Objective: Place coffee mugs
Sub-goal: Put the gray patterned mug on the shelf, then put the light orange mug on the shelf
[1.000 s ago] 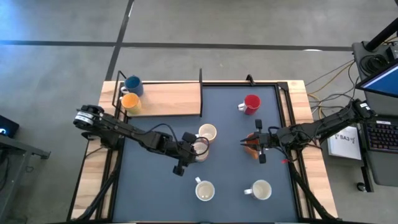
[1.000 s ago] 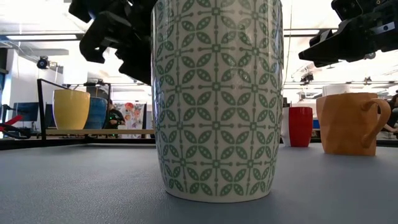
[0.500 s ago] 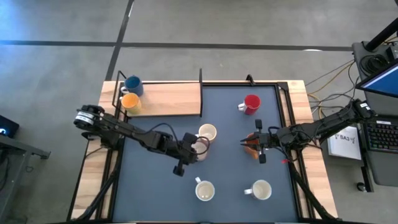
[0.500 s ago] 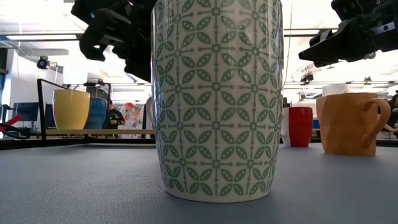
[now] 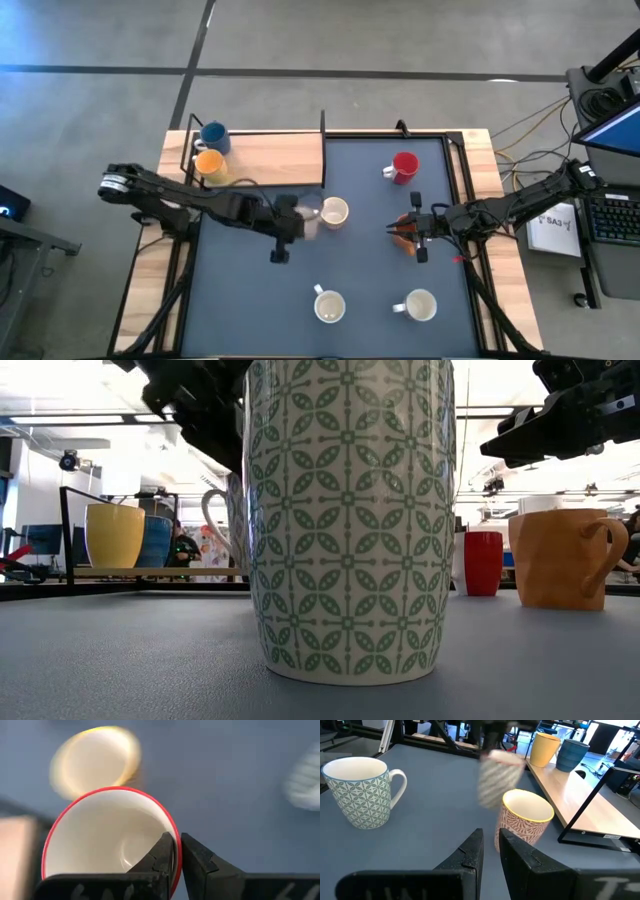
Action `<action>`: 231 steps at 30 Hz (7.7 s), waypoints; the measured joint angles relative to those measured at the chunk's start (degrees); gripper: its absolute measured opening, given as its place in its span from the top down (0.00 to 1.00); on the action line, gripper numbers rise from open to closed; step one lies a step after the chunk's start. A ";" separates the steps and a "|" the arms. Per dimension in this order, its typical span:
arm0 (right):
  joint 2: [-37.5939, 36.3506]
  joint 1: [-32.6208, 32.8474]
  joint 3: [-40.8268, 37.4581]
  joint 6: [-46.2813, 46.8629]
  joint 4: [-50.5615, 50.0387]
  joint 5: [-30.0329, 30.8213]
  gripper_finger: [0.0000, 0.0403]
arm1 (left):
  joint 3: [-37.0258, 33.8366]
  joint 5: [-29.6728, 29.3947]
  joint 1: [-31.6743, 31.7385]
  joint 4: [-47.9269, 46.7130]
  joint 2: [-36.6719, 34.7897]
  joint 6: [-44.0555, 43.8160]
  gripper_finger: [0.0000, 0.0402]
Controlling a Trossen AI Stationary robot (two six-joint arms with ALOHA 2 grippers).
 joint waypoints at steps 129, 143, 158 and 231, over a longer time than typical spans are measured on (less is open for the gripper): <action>-0.02 0.01 0.00 0.02 -0.02 0.00 0.88 | 4.74 7.18 57.61 -23.06 -2.60 25.17 0.97; -0.02 -0.01 0.00 0.00 -0.01 0.00 0.88 | 4.76 7.12 57.64 -22.57 -1.93 22.98 0.86; -0.02 0.00 -0.01 0.00 0.00 0.00 0.88 | 6.59 3.90 57.64 -22.69 -6.58 19.49 0.82; 17.99 -6.95 32.35 64.25 -61.22 -0.66 0.88 | -3.78 -6.42 -14.66 11.80 -6.46 -16.61 0.81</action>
